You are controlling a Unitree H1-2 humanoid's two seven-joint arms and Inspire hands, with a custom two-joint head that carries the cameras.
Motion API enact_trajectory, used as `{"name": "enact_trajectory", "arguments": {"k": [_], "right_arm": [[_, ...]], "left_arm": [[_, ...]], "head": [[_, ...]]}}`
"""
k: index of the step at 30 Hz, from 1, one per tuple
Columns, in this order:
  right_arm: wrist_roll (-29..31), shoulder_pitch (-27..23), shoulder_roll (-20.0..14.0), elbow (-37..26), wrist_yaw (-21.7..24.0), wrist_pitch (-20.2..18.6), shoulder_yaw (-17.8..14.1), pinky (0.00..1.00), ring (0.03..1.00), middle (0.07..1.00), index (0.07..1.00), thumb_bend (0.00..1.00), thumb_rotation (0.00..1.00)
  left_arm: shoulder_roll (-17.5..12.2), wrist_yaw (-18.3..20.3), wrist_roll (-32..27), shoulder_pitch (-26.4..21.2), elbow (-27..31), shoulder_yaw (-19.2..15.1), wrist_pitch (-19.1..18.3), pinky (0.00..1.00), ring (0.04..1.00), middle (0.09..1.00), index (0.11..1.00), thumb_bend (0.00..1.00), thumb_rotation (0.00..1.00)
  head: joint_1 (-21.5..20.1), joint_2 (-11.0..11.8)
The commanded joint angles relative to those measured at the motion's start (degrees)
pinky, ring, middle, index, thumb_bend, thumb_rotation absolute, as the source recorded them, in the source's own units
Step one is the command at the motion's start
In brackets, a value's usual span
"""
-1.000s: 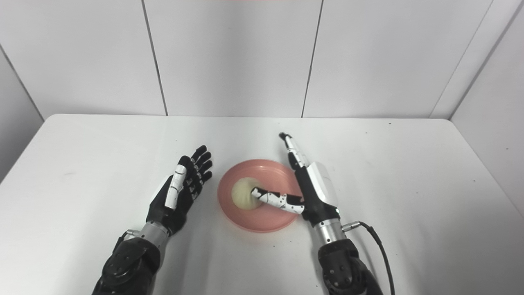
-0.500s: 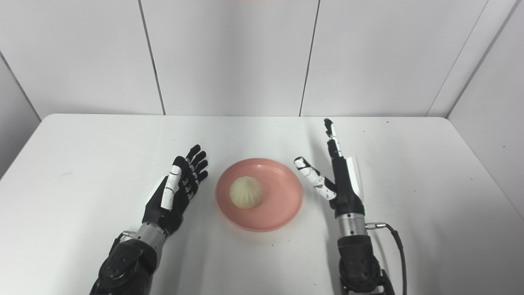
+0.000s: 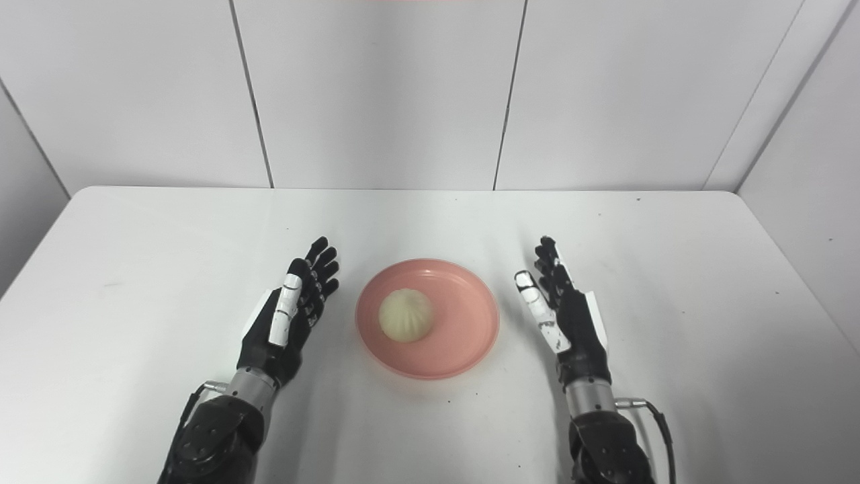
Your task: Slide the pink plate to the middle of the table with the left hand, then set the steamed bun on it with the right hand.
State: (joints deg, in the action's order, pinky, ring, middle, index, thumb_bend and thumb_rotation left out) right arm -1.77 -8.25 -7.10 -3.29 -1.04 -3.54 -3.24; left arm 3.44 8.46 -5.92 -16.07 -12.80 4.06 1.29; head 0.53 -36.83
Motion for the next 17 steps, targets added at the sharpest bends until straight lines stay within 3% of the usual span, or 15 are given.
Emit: {"name": "enact_trajectory", "arguments": {"k": [1, 7, 17], "right_arm": [[-0.77, -1.07, 0.31, -1.95, -0.37, 3.33, 0.25, 0.94, 0.908, 0.906, 0.914, 0.63, 0.84], [-1.22, -0.53, 2.22, -1.88, -0.77, 2.17, 1.03, 0.95, 0.921, 0.927, 0.936, 0.59, 0.82], [-1.49, -1.54, 3.17, -1.06, -0.57, 1.61, 1.45, 0.96, 0.947, 0.953, 0.961, 0.54, 0.78]], "left_arm": [[1.12, -1.65, 0.08, 0.18, 1.02, -0.77, 0.84, 1.0, 1.0, 1.0, 1.0, 0.67, 1.0], [1.86, -2.08, -1.18, 0.13, 0.98, -2.4, -0.46, 1.0, 1.0, 1.0, 1.0, 0.66, 1.0], [0.98, -1.45, -0.44, -0.25, 0.32, -1.89, -0.48, 1.0, 1.0, 1.0, 1.0, 0.63, 1.0]], "head": [[0.0, 0.04], [-0.65, -0.03], [-1.57, -0.51]]}}
